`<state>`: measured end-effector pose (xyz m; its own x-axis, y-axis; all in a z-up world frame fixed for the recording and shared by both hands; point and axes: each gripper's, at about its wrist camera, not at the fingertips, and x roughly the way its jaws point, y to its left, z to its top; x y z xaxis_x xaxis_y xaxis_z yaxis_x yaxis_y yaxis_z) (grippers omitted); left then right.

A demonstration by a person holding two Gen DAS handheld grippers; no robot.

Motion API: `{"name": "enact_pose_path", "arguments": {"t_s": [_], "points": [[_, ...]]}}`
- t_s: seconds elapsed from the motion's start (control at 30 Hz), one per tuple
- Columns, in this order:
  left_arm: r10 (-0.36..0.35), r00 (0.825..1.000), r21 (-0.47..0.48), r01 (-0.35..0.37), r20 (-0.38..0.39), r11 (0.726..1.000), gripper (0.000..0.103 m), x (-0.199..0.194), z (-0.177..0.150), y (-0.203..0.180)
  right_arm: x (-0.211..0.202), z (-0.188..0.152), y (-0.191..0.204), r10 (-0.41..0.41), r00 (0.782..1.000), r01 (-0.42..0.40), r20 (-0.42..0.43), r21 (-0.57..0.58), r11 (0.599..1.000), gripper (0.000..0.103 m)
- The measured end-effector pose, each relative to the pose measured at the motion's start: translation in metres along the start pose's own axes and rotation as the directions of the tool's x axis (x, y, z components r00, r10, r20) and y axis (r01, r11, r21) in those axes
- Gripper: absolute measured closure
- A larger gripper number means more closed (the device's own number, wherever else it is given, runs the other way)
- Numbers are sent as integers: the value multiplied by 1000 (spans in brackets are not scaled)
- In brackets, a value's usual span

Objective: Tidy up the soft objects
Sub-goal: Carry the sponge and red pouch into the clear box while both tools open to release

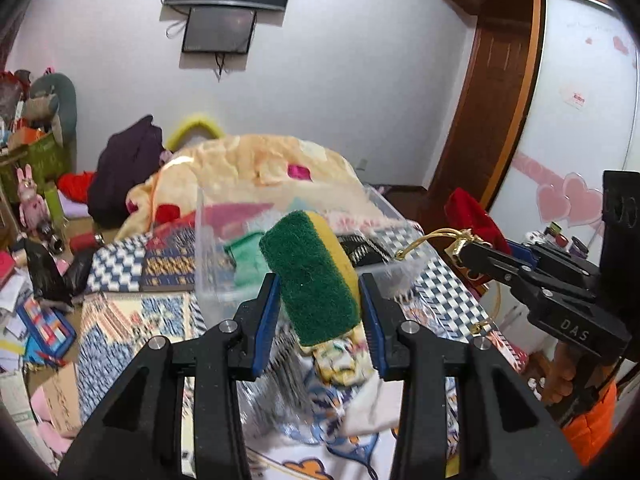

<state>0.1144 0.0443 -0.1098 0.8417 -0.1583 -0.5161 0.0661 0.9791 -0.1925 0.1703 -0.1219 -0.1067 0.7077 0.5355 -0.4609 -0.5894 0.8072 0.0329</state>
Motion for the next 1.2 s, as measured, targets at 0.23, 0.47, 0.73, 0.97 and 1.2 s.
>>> {"name": "enact_pose_path", "arguments": {"t_s": [0.23, 0.47, 0.73, 0.97, 1.2], "points": [[36, 999, -4, -36, 19, 999, 64, 10, 20, 14, 14, 25, 5, -17, 999, 19, 49, -45, 999, 77], [75, 997, -7, -75, -21, 997, 64, 38, 32, 29, 40, 33, 8, -33, 999, 34, 30, -39, 999, 76], [99, 990, -10, -100, -102, 995, 64, 76, 31, 43, 83, 27, 12, -44, 997, 41, -64, -49, 998, 76], [112, 982, 16, -111, -153, 994, 64, 100, 27, 44, 116, 17, 14, -48, 985, 37, -167, -71, 997, 76], [134, 975, 42, -129, -178, 991, 63, 111, 24, 40, 122, 13, 10, -28, 977, 15, -212, -61, 998, 72]]}}
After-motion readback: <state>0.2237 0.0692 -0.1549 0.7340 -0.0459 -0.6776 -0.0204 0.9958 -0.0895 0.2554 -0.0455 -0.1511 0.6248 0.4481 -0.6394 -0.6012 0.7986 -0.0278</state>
